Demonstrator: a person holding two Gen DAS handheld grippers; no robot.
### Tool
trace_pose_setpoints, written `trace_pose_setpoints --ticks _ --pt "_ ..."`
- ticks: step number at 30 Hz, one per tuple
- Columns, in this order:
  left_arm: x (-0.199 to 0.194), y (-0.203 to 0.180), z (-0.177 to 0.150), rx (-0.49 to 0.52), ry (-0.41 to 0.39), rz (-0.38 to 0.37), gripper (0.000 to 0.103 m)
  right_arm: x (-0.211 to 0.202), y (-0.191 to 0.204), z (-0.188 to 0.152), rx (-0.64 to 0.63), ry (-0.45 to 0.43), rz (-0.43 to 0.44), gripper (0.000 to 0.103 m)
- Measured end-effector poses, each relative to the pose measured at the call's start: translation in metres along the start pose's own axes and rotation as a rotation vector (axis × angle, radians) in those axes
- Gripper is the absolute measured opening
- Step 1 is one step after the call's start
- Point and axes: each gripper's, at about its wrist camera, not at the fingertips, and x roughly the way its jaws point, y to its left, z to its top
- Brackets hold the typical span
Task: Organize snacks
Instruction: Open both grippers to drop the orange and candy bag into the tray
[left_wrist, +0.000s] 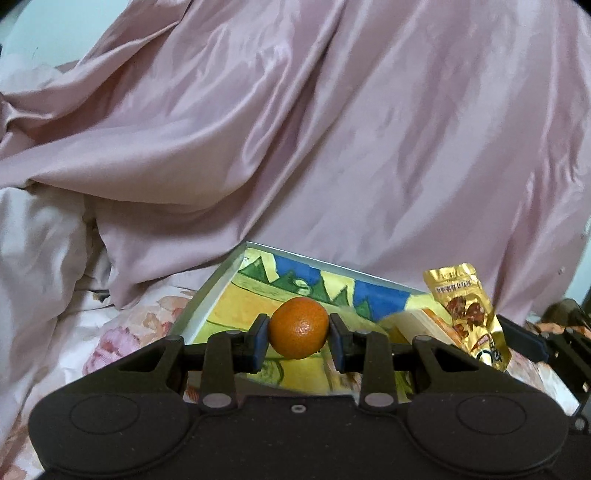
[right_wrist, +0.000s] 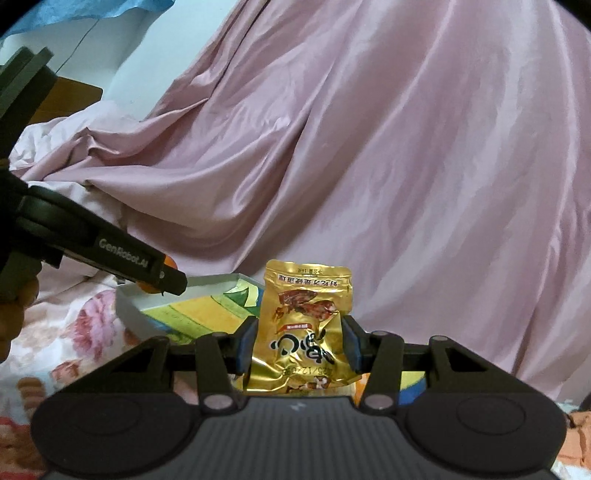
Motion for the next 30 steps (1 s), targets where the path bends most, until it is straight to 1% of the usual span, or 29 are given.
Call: trace_pose_setpoints --ticks 6,9,12,19,28,29,30 --pt "0.030 0.009 0.000 -0.008 0.041 0.042 0.036 0.032 0.003 -0.006 -0.033 0.041 0.025 0.052" --pt "0.041 0.012 -0.003 -0.004 0.057 0.056 0.036 0.043 0.010 -0.012 -0.075 0.058 0.037 0.052" --pt "0.050 0.015 -0.006 -0.013 0.074 0.063 0.036 0.052 0.015 -0.017 -0.091 0.078 0.052 0.052" --pt "0.061 0.017 -0.014 -0.004 0.092 0.068 0.036 0.060 0.021 -0.019 -0.083 0.086 0.063 0.052" --pt "0.061 0.015 -0.015 0.006 0.099 0.070 0.036 0.061 0.019 -0.020 -0.075 0.101 0.066 0.055" --pt "0.061 0.015 -0.015 0.002 0.098 0.071 0.038 0.062 0.019 -0.021 -0.073 0.103 0.066 0.055" --pt "0.061 0.015 -0.014 -0.005 0.101 0.070 0.043 0.062 0.018 -0.021 -0.067 0.103 0.065 0.055"
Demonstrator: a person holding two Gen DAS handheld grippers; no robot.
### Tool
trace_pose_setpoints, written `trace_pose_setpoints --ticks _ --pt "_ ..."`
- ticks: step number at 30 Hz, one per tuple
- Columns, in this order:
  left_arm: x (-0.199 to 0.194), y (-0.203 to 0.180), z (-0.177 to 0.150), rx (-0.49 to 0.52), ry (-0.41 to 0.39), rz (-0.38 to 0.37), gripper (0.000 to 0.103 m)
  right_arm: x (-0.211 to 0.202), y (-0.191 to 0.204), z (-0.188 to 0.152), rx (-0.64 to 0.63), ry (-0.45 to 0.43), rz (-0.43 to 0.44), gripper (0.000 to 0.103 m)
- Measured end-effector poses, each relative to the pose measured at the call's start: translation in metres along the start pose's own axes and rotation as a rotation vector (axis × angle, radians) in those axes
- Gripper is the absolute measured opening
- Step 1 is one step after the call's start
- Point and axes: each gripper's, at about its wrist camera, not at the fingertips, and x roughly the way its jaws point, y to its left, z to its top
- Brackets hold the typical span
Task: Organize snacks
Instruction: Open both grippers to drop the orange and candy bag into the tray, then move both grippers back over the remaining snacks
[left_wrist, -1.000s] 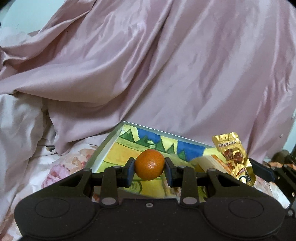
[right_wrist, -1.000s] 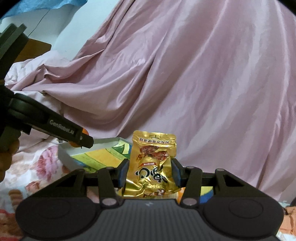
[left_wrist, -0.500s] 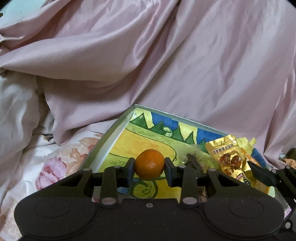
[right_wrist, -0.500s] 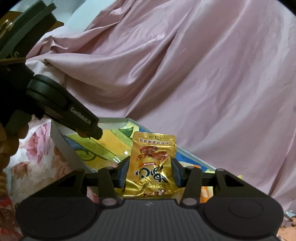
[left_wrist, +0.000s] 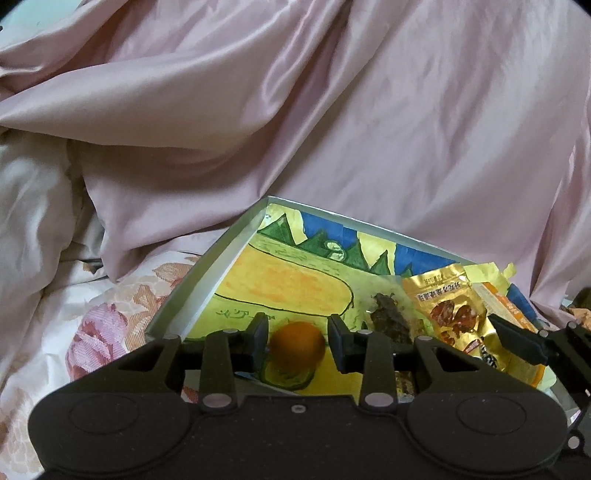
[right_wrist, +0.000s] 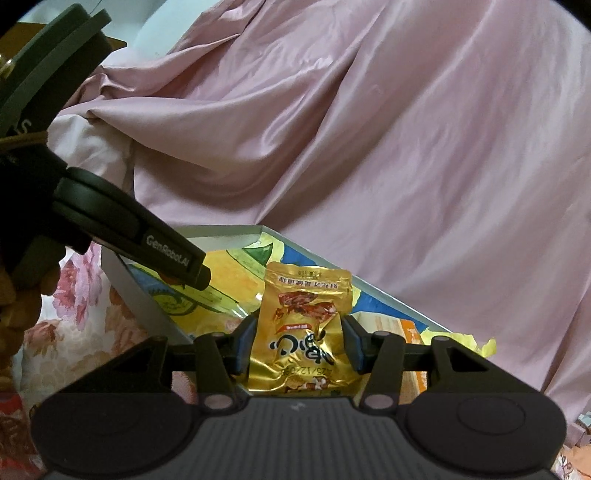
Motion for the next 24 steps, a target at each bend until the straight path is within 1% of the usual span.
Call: trace_pose_setpoints --ticks 1,3,5,7,9,11,13,15,18,19,20,24 --pt "0.000 0.000 0.001 -0.007 0.001 -0.003 0.045 0.000 0.000 0.000 0.006 -0.001 0.000 0.055" --pt "-0.003 0.000 0.002 -0.017 -0.001 0.000 0.058 -0.003 -0.002 -0.001 0.024 -0.009 -0.002 0.056" --pt "-0.007 0.000 0.003 -0.032 -0.004 0.000 0.063 -0.007 -0.005 0.000 0.042 -0.020 -0.002 0.062" --pt "-0.013 0.000 0.003 -0.043 -0.009 0.000 0.067 -0.013 -0.009 0.002 0.059 -0.034 -0.008 0.066" --pt "-0.021 0.000 0.004 -0.052 -0.022 0.003 0.078 -0.021 -0.012 0.004 0.081 -0.051 -0.014 0.072" --pt "-0.029 0.000 0.005 -0.063 -0.035 0.007 0.085 -0.031 -0.016 0.006 0.105 -0.073 -0.024 0.083" --pt "-0.039 0.001 0.006 -0.079 -0.041 0.003 0.088 -0.042 -0.020 0.007 0.128 -0.089 -0.031 0.084" --pt "-0.046 0.001 0.006 -0.091 -0.044 0.000 0.097 -0.052 -0.023 0.008 0.148 -0.101 -0.037 0.089" --pt "-0.063 0.001 0.005 -0.102 -0.069 0.006 0.102 -0.068 -0.028 0.010 0.176 -0.127 -0.050 0.097" --pt "-0.068 0.000 0.005 -0.103 -0.075 0.006 0.102 -0.073 -0.030 0.011 0.184 -0.136 -0.055 0.101" --pt "-0.074 -0.001 0.005 -0.104 -0.080 0.006 0.102 -0.079 -0.031 0.011 0.191 -0.144 -0.057 0.102" --pt "-0.094 -0.004 0.002 -0.103 -0.098 0.006 0.102 -0.097 -0.035 0.016 0.200 -0.161 -0.062 0.103"
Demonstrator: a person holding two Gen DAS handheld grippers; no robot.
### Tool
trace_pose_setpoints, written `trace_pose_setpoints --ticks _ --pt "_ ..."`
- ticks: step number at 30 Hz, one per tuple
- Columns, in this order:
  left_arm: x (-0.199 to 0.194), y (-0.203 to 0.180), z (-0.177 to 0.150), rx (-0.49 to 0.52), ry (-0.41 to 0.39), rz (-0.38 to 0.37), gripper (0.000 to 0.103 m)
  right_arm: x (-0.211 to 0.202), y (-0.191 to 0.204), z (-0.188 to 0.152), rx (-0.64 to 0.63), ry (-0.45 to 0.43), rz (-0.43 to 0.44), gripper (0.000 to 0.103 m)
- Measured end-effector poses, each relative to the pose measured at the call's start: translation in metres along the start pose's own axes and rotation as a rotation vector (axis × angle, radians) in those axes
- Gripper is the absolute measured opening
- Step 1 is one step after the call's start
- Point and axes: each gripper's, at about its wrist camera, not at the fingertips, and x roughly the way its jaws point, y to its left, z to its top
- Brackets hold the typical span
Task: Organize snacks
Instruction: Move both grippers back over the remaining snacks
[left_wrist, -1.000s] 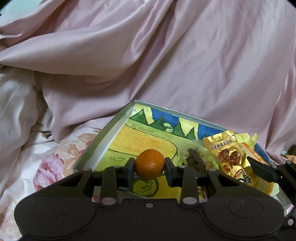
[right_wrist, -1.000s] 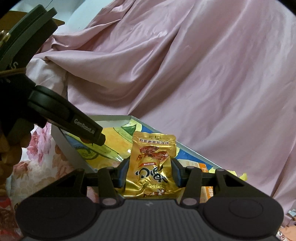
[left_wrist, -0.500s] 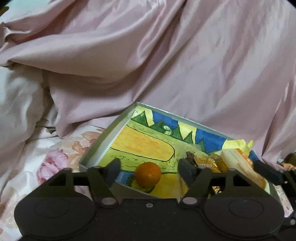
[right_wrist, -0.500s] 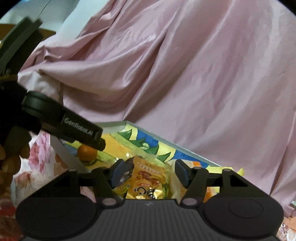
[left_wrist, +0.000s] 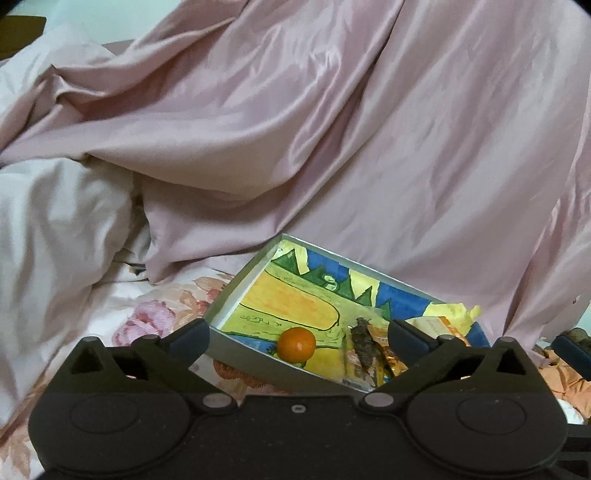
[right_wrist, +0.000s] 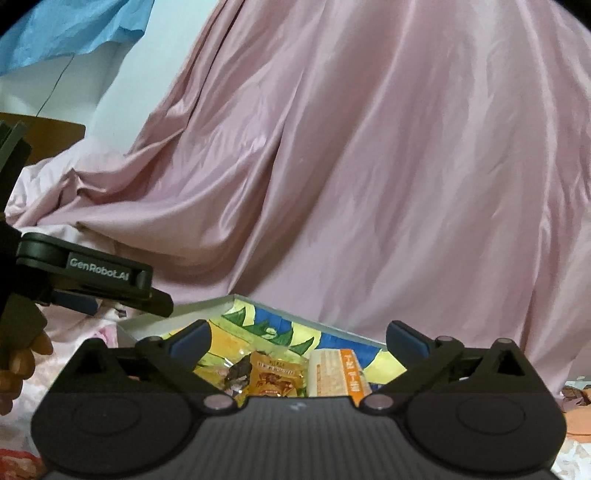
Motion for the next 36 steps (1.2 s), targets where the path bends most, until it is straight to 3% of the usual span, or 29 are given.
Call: trace_pose_setpoints --ticks 17,29,36 --pt "-0.092 -0.004 -0.030 0.068 -0.059 -0.012 0.102 -0.083 -0.003 0.000 0.082 -0.028 -0.005 0.103" --pt "-0.145 -0.003 -0.082 0.161 -0.060 -0.025 0.102 -0.137 0.006 -0.033 0.106 0.055 0.010 0.103" --pt "-0.165 0.004 -0.119 0.216 -0.022 -0.013 0.102 -0.164 0.007 -0.062 0.106 0.127 0.012 0.103"
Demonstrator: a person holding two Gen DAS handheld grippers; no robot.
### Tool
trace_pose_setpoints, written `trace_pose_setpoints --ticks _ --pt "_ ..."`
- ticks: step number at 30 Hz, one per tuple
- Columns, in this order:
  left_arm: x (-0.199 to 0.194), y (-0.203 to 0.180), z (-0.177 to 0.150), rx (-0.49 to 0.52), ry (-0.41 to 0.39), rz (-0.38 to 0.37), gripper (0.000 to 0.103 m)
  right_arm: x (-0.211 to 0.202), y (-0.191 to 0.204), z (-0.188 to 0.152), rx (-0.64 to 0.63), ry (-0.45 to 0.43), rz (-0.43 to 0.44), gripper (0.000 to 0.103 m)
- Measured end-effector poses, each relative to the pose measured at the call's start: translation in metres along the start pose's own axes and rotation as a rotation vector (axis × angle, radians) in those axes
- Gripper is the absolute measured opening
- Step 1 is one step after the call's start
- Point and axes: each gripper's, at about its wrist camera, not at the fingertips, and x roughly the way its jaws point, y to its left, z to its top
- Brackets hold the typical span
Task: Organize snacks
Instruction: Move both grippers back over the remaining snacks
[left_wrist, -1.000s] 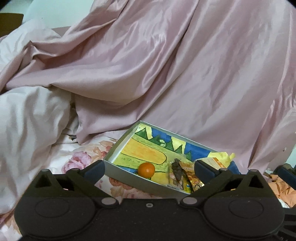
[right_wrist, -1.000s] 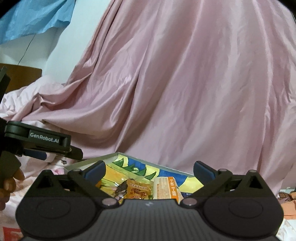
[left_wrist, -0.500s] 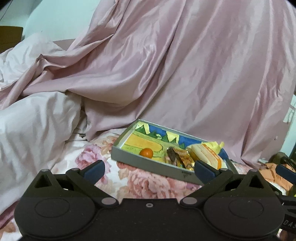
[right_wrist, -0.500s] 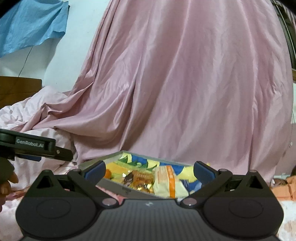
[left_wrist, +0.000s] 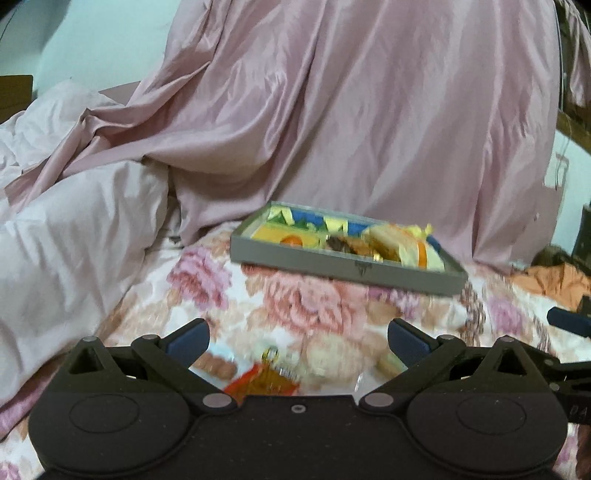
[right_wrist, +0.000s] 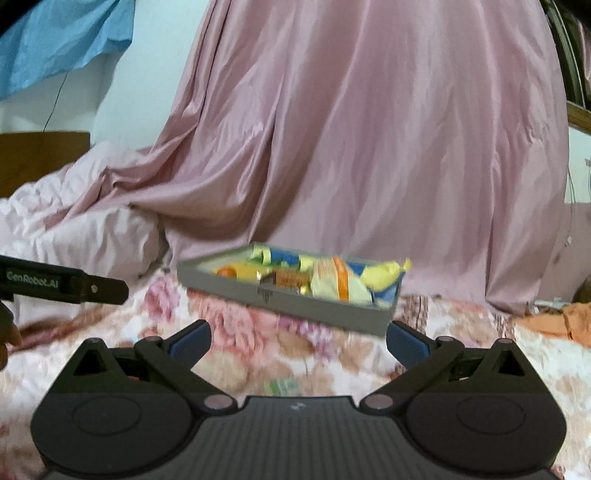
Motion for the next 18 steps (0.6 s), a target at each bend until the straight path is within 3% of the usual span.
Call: trace_pose_setpoints --ticks 9,18 --pt "-0.017 0.011 -0.044 0.028 0.088 0.032 0.102 -0.011 0.008 -0.024 0.033 0.090 0.041 0.103" --pt "-0.013 0.019 -0.057 0.027 0.131 0.054 0.102 -0.001 0.016 -0.040 0.024 0.176 0.054 0.103"
